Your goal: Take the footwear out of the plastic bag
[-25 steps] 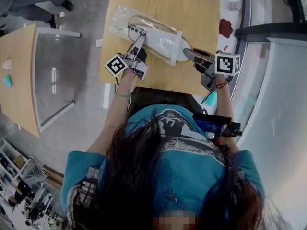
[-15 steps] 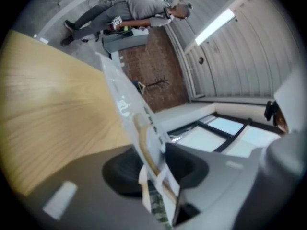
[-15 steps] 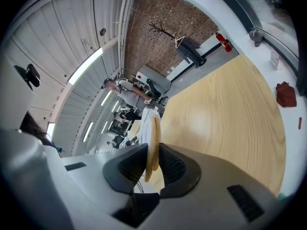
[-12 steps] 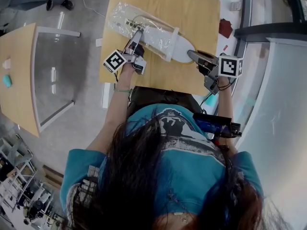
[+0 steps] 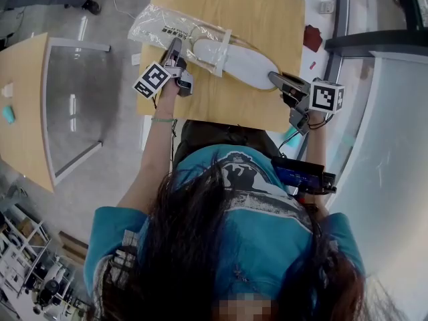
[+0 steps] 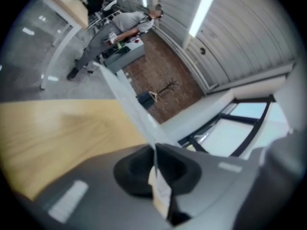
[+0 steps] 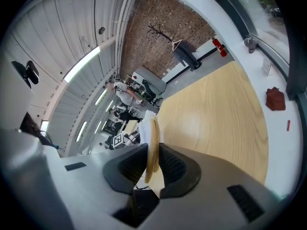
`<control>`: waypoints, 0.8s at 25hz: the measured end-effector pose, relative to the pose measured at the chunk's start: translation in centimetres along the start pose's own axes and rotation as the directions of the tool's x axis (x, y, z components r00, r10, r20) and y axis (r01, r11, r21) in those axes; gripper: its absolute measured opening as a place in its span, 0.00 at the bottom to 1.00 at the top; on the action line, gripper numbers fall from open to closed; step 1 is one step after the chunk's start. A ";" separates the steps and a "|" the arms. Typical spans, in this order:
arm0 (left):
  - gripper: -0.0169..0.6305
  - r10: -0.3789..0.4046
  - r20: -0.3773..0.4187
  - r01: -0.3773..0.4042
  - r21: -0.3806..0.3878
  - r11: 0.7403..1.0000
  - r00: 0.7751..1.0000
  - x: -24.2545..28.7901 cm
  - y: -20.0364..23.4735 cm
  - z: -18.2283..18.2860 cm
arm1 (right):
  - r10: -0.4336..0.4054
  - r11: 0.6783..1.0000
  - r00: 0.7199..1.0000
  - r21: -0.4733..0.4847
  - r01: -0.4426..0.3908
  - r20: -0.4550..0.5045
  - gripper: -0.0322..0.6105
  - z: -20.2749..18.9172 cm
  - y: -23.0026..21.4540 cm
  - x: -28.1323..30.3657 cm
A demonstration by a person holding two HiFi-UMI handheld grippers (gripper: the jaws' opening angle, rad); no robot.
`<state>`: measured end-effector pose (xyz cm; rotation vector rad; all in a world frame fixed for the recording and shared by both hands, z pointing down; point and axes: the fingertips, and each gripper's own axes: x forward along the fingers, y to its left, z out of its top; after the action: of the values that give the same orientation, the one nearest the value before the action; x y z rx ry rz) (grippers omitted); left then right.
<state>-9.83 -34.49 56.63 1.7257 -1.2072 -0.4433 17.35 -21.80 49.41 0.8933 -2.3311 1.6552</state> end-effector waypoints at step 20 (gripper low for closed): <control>0.02 0.466 0.083 -0.450 0.455 0.768 0.881 0.2 5.4 2.2 | -0.166 0.986 0.981 0.020 0.165 0.101 0.16 1.8 -2.5 -4.7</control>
<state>-14.11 -36.12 60.16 1.7230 -1.7531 0.1956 22.91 -22.16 48.68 1.1661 -2.2418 1.5929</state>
